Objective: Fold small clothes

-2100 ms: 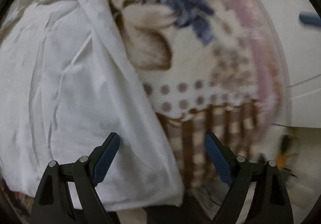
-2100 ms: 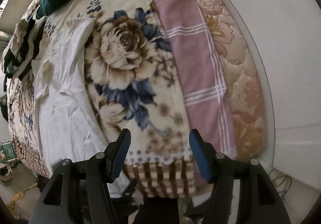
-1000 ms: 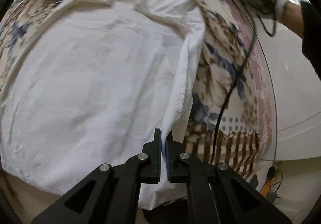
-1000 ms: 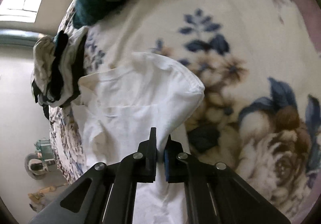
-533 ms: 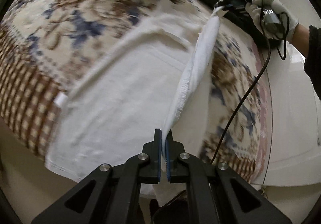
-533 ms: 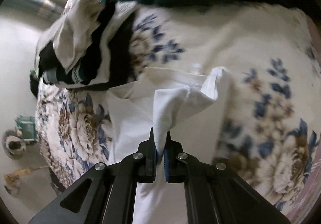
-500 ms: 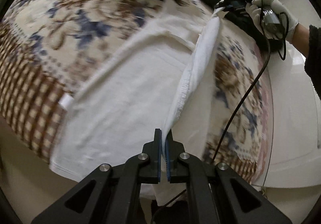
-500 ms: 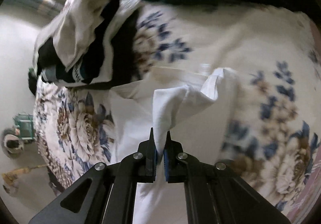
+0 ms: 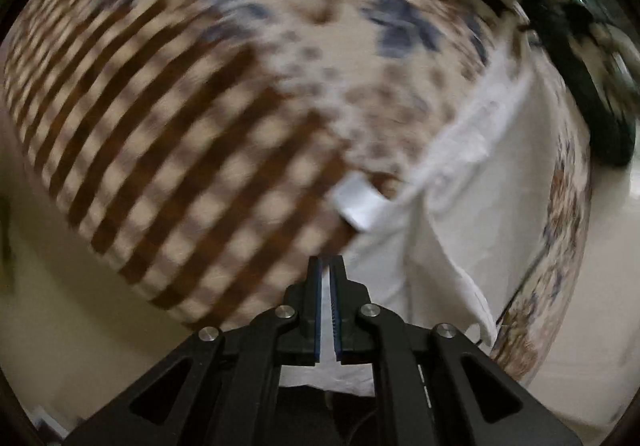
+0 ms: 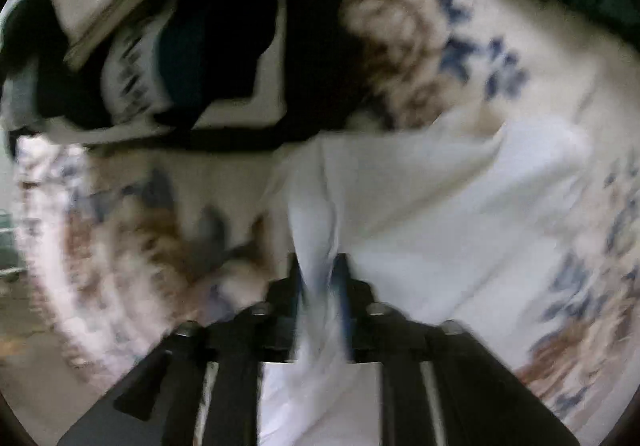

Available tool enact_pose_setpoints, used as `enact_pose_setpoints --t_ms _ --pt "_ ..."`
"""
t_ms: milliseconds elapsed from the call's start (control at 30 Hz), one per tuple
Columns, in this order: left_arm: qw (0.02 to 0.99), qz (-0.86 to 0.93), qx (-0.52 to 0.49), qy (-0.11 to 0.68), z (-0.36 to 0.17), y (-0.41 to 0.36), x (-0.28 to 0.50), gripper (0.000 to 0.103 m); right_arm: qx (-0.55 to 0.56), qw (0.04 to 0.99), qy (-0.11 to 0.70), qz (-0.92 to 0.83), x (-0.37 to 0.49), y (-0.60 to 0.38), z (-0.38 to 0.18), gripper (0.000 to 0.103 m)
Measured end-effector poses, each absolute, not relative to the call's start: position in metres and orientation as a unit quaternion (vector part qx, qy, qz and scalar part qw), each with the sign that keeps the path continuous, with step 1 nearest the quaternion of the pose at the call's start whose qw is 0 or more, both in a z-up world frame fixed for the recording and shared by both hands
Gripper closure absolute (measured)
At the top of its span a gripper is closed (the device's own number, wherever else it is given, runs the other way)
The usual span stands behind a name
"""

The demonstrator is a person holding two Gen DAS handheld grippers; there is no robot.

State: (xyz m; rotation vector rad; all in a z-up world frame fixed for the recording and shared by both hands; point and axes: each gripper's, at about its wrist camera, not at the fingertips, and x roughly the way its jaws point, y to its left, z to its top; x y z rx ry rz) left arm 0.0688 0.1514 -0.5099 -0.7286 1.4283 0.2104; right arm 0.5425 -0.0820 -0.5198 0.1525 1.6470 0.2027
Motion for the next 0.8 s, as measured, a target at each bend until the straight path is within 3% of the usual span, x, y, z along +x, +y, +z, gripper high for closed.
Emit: enact_pose_setpoints --t_ms 67,133,267,333,533,567,600,800 --pt "0.683 0.076 -0.357 0.632 -0.508 0.160 0.060 0.099 0.093 0.669 0.727 0.121 0.527 -0.087 -0.507 0.053" --pt "0.684 0.061 -0.363 0.630 -0.500 0.153 0.062 0.095 0.084 0.676 0.718 0.144 0.498 -0.097 -0.485 0.053" --pt "0.695 0.019 -0.378 0.612 -0.487 0.124 0.091 0.062 0.053 0.687 0.709 0.154 0.438 -0.128 -0.456 0.053" --pt "0.695 0.009 -0.373 0.615 -0.489 0.104 0.117 0.053 0.053 0.685 0.710 0.155 0.401 -0.156 -0.446 0.053" --pt "0.665 0.040 -0.327 0.670 -0.519 0.060 0.138 0.059 0.071 0.674 0.728 0.103 0.290 -0.249 -0.439 0.053" --pt "0.669 0.049 -0.309 0.674 -0.519 0.055 0.134 0.082 0.081 0.671 0.730 0.099 0.280 -0.260 -0.442 0.053" --pt "0.671 0.053 -0.289 0.680 -0.520 0.051 0.130 0.094 0.098 0.666 0.733 0.094 0.268 -0.273 -0.446 0.053" --pt "0.667 0.138 -0.184 0.709 -0.512 0.094 0.070 0.096 0.144 0.648 0.742 0.096 0.217 -0.307 -0.471 0.053"
